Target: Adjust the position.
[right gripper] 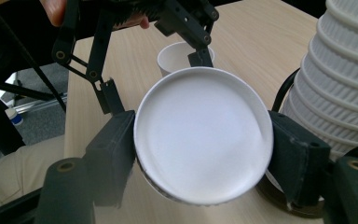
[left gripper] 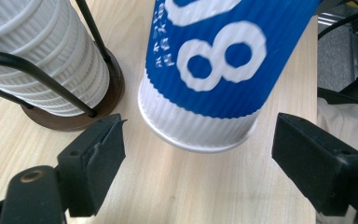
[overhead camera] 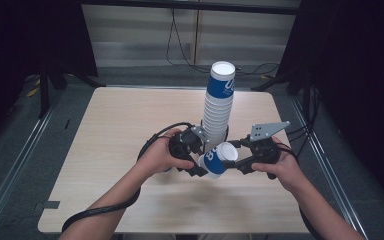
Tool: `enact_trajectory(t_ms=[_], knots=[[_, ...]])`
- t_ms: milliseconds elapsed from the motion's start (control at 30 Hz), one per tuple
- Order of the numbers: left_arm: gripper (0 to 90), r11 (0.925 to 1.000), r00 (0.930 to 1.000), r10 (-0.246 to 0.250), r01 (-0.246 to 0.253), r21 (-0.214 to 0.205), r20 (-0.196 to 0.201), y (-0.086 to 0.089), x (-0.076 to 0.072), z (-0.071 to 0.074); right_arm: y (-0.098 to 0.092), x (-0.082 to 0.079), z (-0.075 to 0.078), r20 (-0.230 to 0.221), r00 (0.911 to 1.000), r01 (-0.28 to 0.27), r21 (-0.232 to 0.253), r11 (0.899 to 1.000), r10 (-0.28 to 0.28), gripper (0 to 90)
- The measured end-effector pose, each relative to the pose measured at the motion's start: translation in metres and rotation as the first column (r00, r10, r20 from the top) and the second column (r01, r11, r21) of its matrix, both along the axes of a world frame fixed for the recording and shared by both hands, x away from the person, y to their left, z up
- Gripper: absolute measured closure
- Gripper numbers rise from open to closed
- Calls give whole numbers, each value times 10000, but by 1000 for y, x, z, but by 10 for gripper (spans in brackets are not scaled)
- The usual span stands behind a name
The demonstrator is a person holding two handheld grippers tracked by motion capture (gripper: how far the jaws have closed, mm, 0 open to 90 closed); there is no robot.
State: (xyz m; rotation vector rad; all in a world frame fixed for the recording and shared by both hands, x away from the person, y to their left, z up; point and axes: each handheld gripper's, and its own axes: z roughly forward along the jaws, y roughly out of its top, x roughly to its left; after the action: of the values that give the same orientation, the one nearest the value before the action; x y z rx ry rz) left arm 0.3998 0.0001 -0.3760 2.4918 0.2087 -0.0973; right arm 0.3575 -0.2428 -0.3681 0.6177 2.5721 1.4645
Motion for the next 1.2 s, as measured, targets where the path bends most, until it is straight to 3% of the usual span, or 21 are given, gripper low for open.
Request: enact_trajectory(t_ms=[333,400,467,667,700,733,767,833,933,1000,1033,1200], knots=[[167,9992,9995,-3,-9,-395,-315,-4,-2,-12,2,-2,6,99,9999,-30,303,9995,27,294],[168,9989,9998,1,-12,-471,-218,-7,-3,-13,3,-2,8,80,9999,-63,390,9992,60,294],[167,9979,9991,21,-48,-640,-420,-8,-3,-15,3,-2,9,82,9999,-68,518,9986,64,294],[218,9991,9989,-35,15,-419,-470,-3,-1,-11,1,-2,6,10,10000,-26,884,9961,25,292],[265,9991,9989,-35,15,-419,-470,-3,-1,-11,1,-2,4,-27,10000,-47,905,9959,50,289],[547,9976,9980,-409,381,-575,-478,2,0,-8,0,-2,4,120,9999,30,722,9974,-39,286],[602,9975,9984,-297,266,-649,-475,4,1,-6,-1,-2,3,142,9998,161,583,9982,-170,286],[539,9981,9987,-400,385,-482,-321,3,0,-2,-4,-1,0,-84,9999,64,739,9972,-58,288],[418,9985,9987,-506,507,188,-88,-4,-1,-2,-1,-2,-2,-19,10000,35,510,9987,-34,292],[302,9980,9997,-226,230,595,-82,-7,-1,-3,0,-1,-2,-14,10000,53,379,9993,-53,293],[247,9983,9997,-117,128,570,-195,-7,-1,-3,-1,0,-2,-9,9999,126,388,9992,-126,293],[208,9978,10000,-27,29,667,-29,-6,0,-2,-8,0,1,-26,9996,284,295,9992,-284,294]])
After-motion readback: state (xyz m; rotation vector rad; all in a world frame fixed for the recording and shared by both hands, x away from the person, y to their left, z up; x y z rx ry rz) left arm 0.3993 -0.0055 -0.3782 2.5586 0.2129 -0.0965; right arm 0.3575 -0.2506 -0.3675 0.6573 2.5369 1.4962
